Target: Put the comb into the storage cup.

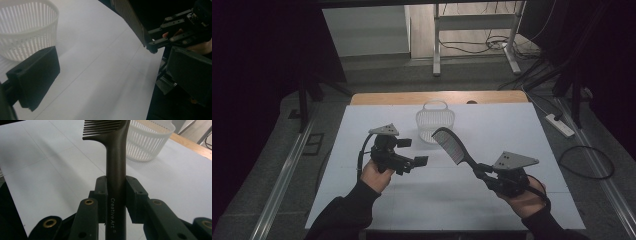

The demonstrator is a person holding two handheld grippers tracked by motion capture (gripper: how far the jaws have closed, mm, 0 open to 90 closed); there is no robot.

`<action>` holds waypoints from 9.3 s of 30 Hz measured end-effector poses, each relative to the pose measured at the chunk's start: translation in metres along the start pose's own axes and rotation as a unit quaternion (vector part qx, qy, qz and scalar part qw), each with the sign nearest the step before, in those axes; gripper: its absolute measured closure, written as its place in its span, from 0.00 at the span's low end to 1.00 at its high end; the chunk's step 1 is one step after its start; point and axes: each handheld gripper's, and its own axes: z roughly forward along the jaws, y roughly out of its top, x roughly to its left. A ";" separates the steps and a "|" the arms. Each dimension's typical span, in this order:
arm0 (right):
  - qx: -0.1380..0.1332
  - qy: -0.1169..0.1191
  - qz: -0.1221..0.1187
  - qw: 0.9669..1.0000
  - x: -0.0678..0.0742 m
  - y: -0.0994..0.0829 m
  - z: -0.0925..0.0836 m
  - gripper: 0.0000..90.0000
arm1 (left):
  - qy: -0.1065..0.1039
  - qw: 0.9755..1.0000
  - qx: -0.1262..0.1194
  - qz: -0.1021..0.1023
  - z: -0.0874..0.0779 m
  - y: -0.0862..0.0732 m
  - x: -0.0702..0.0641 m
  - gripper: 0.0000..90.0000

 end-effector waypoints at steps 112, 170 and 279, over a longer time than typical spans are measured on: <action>0.057 0.070 0.039 0.995 0.017 -0.002 0.025 0.15 | -0.062 0.996 -0.010 -0.056 0.002 0.009 0.012 0.97; 0.094 0.002 0.107 0.990 -0.014 -0.062 -0.031 0.00 | 0.018 0.999 -0.004 -0.038 -0.002 0.062 0.043 0.97; 0.104 -0.050 0.134 0.984 -0.011 -0.079 -0.067 0.00 | 0.106 0.989 -0.026 -0.102 0.068 0.070 0.116 0.97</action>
